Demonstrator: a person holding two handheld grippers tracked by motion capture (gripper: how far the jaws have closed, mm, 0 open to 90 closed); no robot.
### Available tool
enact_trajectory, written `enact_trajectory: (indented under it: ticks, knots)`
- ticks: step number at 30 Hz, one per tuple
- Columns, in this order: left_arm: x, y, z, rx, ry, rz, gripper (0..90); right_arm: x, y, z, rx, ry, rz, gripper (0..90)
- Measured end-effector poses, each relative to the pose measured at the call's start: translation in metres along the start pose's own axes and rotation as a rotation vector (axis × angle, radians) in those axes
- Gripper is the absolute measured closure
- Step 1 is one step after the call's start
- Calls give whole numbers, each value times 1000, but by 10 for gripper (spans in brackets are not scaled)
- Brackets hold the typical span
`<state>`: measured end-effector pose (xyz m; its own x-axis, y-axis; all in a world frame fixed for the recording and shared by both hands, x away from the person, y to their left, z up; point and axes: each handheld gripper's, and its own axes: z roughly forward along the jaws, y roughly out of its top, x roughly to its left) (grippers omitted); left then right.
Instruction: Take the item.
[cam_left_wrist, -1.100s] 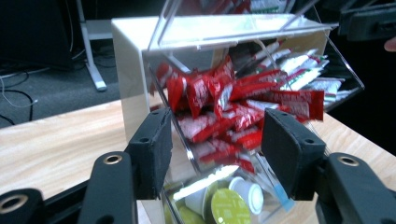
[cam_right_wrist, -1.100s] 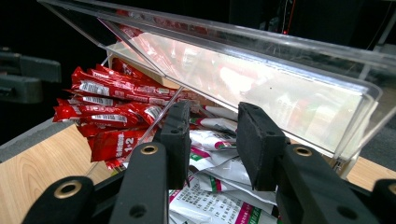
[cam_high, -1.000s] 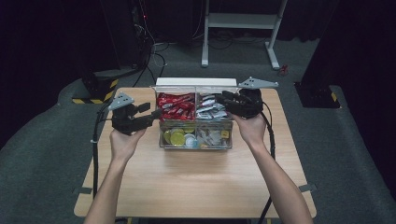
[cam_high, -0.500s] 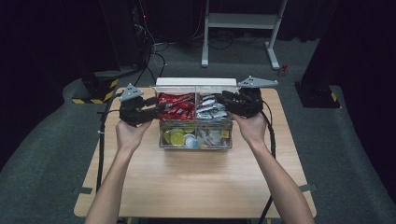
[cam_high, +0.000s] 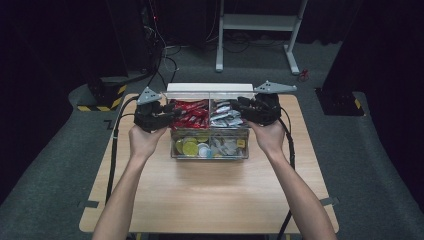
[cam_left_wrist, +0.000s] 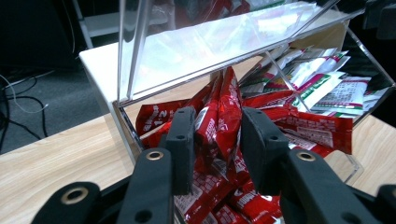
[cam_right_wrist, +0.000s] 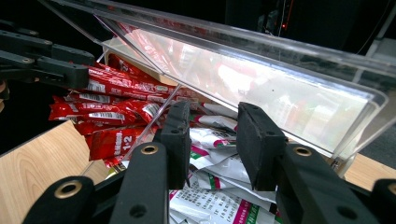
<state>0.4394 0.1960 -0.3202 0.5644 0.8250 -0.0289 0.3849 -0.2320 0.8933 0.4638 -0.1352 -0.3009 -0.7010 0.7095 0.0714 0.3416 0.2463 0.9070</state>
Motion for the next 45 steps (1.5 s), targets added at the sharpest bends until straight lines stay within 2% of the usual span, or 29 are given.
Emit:
enact_trajectory:
  ticks: [5,14,17,19,32,36,41,45]
  knots:
    - [-1,1,5,12,-6,-1,622,0,0,0,2,-4,-3,647]
    - [-5,5,8,26,-4,20,588,1,1,1,4,-5,-2,646]
    - [-7,6,8,25,1,37,519,1,1,1,6,-2,0,646]
    - [-9,5,8,27,6,47,512,1,1,1,5,-4,-2,645]
    - [-11,8,3,0,-8,28,447,1,1,1,6,-7,-1,647]
    - [-13,11,4,10,-3,46,445,1,1,1,6,-7,-1,646]
    - [-19,14,3,1,-18,70,449,2,1,1,8,-8,-1,647]
    - [-22,16,7,22,-36,87,458,2,1,1,8,-9,-2,647]
